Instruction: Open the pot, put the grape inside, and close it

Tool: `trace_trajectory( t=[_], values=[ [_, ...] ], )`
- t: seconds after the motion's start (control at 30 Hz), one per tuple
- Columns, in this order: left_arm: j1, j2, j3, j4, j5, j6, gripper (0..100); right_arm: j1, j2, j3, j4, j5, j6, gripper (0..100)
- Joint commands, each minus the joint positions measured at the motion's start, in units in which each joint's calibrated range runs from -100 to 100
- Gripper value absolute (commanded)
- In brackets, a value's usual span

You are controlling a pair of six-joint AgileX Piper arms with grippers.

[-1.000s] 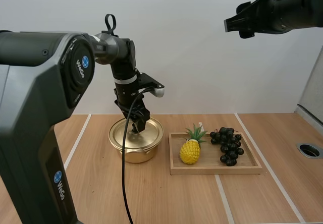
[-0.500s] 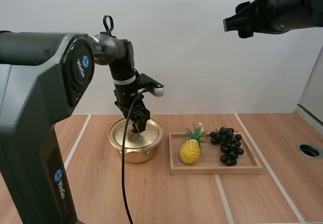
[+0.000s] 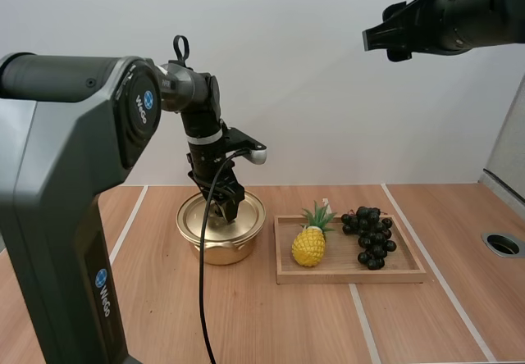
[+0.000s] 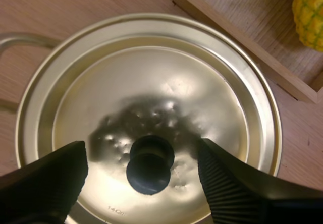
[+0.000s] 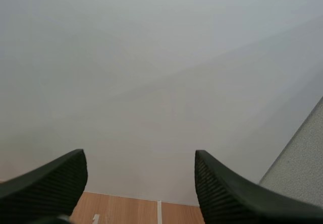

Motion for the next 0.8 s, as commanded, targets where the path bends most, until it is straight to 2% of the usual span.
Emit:
trace_trajectory(
  t=[0.0,0.03,0.07,0.23,0.43,0.53,0.77],
  values=[
    [-0.01,-0.15,-0.61,-0.58,-0.26,-0.32,46,-0.21,-0.45,-0.41,1.48,-0.31,-0.41,100],
    [-0.01,-0.15,-0.61,-0.58,-0.26,-0.7,13,-0.21,-0.45,-0.41,1.76,-0.31,-0.41,100],
    [-0.01,-0.15,-0.61,-0.58,-0.26,-0.73,1,-0.21,-0.45,-0.41,2.17,-0.31,-0.41,100],
    [-0.01,-0.15,-0.73,-0.13,1.19,-1.23,0,-0.21,-0.45,-0.41,2.72,-0.31,-0.41,100],
    [-0.01,-2.53,-6.45,1.65,2.54,-4.65,0,-0.21,-0.45,-0.41,2.59,-0.31,-0.61,100],
    [-0.01,-7.49,-10.9,1.65,2.54,-5.99,0,-0.21,-0.45,-0.41,3.22,0.23,-2.71,100],
    [0.08,-20.86,-24.0,1.65,2.54,-8.27,0,-0.21,1.07,-0.41,3.73,5.64,-2.71,100]
  ],
)
